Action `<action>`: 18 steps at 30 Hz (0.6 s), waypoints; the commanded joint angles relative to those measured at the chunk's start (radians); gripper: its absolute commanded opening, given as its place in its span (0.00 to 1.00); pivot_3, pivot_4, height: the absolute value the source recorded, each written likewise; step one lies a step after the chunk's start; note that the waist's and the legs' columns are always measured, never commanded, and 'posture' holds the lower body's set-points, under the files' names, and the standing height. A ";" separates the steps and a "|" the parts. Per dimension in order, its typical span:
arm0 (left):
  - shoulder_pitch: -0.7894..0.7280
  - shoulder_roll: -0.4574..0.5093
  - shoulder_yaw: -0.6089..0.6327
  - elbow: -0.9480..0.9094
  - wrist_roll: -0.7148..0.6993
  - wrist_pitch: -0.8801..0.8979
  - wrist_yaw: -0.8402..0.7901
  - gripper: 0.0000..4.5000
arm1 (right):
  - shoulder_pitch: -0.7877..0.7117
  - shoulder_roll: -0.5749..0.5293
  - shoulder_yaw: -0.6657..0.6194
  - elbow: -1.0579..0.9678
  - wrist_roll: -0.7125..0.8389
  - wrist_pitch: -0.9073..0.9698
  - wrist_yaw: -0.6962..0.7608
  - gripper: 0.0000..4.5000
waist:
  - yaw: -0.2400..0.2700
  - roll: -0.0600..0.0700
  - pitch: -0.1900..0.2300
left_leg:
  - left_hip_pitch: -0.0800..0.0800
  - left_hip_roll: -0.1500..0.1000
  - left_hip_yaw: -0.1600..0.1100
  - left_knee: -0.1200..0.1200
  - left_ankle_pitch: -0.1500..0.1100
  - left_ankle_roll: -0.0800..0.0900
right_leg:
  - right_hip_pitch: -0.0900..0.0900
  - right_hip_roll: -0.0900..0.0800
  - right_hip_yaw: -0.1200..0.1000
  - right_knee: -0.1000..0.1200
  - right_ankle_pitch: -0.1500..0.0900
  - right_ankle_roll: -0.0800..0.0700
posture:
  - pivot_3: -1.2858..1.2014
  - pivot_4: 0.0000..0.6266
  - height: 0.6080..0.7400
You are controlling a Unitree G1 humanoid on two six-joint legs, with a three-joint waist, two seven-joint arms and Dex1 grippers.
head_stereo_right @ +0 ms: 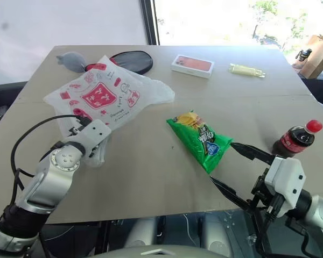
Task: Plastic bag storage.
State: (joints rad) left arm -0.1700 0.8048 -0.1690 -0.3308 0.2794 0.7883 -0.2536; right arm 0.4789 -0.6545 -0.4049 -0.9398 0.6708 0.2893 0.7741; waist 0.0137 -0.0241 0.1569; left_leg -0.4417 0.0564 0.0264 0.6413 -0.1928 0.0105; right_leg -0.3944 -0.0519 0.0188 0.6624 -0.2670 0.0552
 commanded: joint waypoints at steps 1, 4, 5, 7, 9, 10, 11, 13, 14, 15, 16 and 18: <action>-0.023 -0.017 0.010 0.057 0.053 -0.054 0.038 0.11 | -0.011 -0.002 0.006 -0.026 -0.005 -0.018 -0.012 1.00 | 0.001 0.000 0.000 | 0.000 0.000 0.000 0.000 0.000 0.000 | 0.000 0.000 0.000 0.000 0.000 0.000 | 0.52 0.24 1.00; -0.041 -0.046 0.037 0.091 0.057 -0.090 0.055 0.01 | -0.025 0.001 0.031 -0.022 -0.020 -0.017 -0.023 1.00 | 0.001 0.000 0.000 | 0.000 0.000 0.000 0.000 0.000 0.000 | 0.001 0.000 0.000 0.000 0.000 0.000 | 0.52 0.24 1.00; -0.056 -0.072 0.074 0.086 0.029 -0.102 0.058 0.01 | -0.030 0.001 0.039 -0.021 -0.024 -0.016 -0.028 1.00 | 0.001 0.000 0.000 | 0.001 0.000 0.000 0.000 0.000 0.000 | 0.001 0.000 0.000 0.000 0.000 0.000 | 0.52 0.24 1.00; -0.089 -0.130 0.164 0.060 -0.048 -0.120 0.044 0.01 | -0.039 0.002 0.051 -0.020 -0.030 -0.015 -0.036 1.00 | 0.003 0.000 0.000 | 0.001 0.000 0.000 0.001 0.000 0.000 | 0.001 0.000 0.000 0.000 0.000 0.000 | 0.52 0.24 1.00; -0.131 -0.169 0.260 0.029 -0.132 -0.129 0.011 0.01 | -0.049 0.003 0.063 -0.017 -0.037 -0.015 -0.041 1.00 | 0.002 -0.001 0.000 | 0.000 0.000 -0.001 0.001 0.000 0.000 | 0.001 0.000 -0.001 0.000 0.000 0.000 | 0.52 0.24 1.00; -0.153 -0.174 0.298 0.022 -0.159 -0.115 -0.003 0.01 | -0.055 0.003 0.068 -0.015 -0.039 -0.015 -0.043 1.00 | 0.002 -0.001 0.000 | -0.001 0.000 -0.001 0.002 0.000 0.000 | 0.001 0.000 -0.001 0.000 0.000 0.000 | 0.52 0.24 1.00; -0.172 -0.173 0.325 0.022 -0.176 -0.105 -0.014 0.01 | -0.062 0.003 0.072 -0.012 -0.041 -0.014 -0.045 1.00 | 0.001 -0.001 0.000 | -0.001 0.000 -0.002 0.002 0.000 0.000 | 0.001 0.000 -0.001 0.001 0.000 0.000 | 0.52 0.24 1.00; -0.216 -0.174 0.367 0.019 -0.218 -0.085 -0.035 0.01 | -0.079 0.001 0.081 -0.006 -0.044 -0.014 -0.051 1.00 | -0.001 -0.001 0.000 | -0.001 0.000 -0.002 0.002 0.000 0.000 | 0.001 0.001 -0.001 0.001 0.002 0.003 | 0.52 0.24 1.00; -0.247 -0.183 0.389 0.009 -0.254 -0.058 -0.053 0.01 | -0.090 0.001 0.086 -0.003 -0.043 -0.011 -0.056 1.00 | -0.001 -0.001 0.000 | 0.000 0.000 -0.001 0.002 0.000 0.000 | 0.001 0.001 -0.001 0.001 0.002 0.004 | 0.52 0.24 1.00; -0.275 -0.187 0.400 0.003 -0.275 -0.034 -0.064 0.01 | -0.100 0.000 0.093 0.000 -0.044 -0.008 -0.060 1.00 | -0.001 -0.001 0.000 | 0.000 0.000 -0.001 0.002 0.000 0.000 | 0.001 0.001 -0.001 0.001 0.002 0.004 | 0.52 0.24 1.00; -0.299 -0.183 0.399 0.005 -0.282 -0.014 -0.067 0.01 | -0.111 -0.001 0.102 0.001 -0.044 -0.001 -0.066 1.00 | -0.001 -0.001 0.000 | 0.000 0.000 -0.001 0.002 0.000 0.000 | 0.001 0.001 -0.001 0.001 0.002 0.004 | 0.52 0.24 1.00; -0.305 -0.148 0.359 0.018 -0.262 -0.006 -0.085 0.01 | -0.131 -0.002 0.120 0.001 -0.046 0.011 -0.078 1.00 | 0.000 -0.001 0.000 | 0.000 0.000 -0.002 0.002 0.000 0.000 | 0.002 0.002 -0.001 0.001 0.002 0.004 | 0.52 0.24 1.00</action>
State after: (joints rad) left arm -0.4697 0.6278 0.2004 -0.2858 0.0151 0.7749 -0.3178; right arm 0.3531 -0.6544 -0.2888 -0.9232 0.6249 0.3024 0.7105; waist 0.0135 -0.0249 0.1566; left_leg -0.4418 0.0559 0.0244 0.6438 -0.1926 0.0106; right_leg -0.3925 -0.0504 0.0177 0.6635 -0.2647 0.0592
